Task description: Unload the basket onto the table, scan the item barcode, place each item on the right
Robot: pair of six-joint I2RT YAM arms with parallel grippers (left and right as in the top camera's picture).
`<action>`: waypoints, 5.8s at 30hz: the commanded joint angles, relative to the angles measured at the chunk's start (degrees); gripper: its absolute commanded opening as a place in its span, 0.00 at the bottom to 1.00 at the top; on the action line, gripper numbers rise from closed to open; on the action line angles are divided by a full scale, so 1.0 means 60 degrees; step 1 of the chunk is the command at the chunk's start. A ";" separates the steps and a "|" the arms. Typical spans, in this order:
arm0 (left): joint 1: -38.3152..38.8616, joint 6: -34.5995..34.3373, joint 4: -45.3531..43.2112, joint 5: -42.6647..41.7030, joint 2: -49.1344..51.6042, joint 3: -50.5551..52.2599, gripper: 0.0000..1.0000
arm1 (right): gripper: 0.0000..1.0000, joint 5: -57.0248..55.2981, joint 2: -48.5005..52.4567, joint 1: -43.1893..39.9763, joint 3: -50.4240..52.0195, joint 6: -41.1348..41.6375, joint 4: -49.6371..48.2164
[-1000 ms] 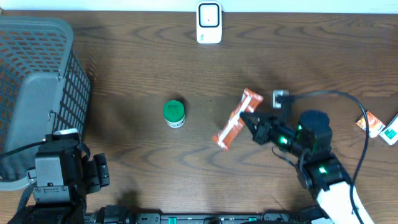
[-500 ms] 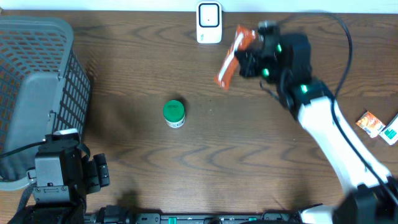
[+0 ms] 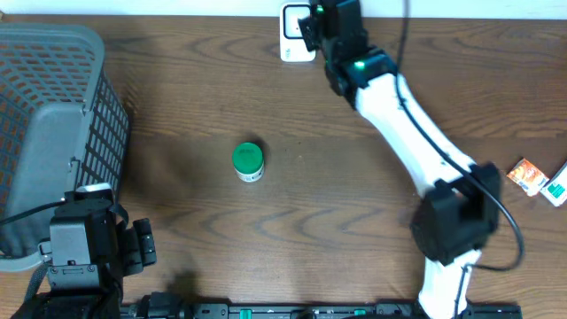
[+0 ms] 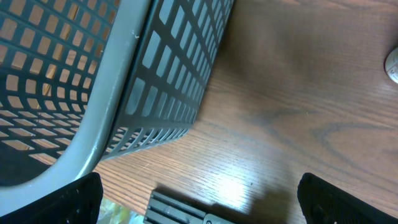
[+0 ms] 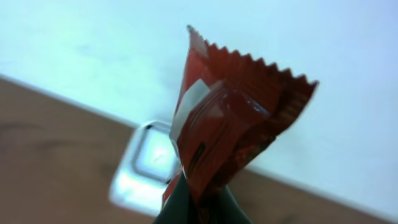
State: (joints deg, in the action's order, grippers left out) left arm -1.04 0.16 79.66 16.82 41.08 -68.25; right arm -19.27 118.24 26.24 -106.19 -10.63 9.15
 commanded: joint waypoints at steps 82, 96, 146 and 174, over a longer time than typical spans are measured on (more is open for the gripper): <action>0.0025 -0.0011 0.0044 0.0058 -0.0040 -0.0033 0.98 | 0.91 -1.1923 0.3501 -0.6619 0.5217 -0.5938 -0.6630; 0.0025 -0.0011 0.0044 0.0058 -0.0040 -0.0033 0.98 | 0.99 -1.1919 0.1439 -0.4080 0.4521 -1.1129 -1.3333; 0.0025 -0.0011 0.0044 0.0058 -0.0040 -0.0033 0.98 | 0.99 -0.1916 0.1402 0.2645 -0.4849 0.4510 0.6113; 0.0025 -0.0011 0.0044 0.0058 -0.0040 -0.0033 0.98 | 0.99 0.4054 0.1413 0.2747 -0.4084 0.9245 1.1879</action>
State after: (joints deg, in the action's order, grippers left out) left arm -1.02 0.16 79.70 16.82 41.08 -68.23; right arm 4.71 126.72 42.63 -131.28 44.42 79.53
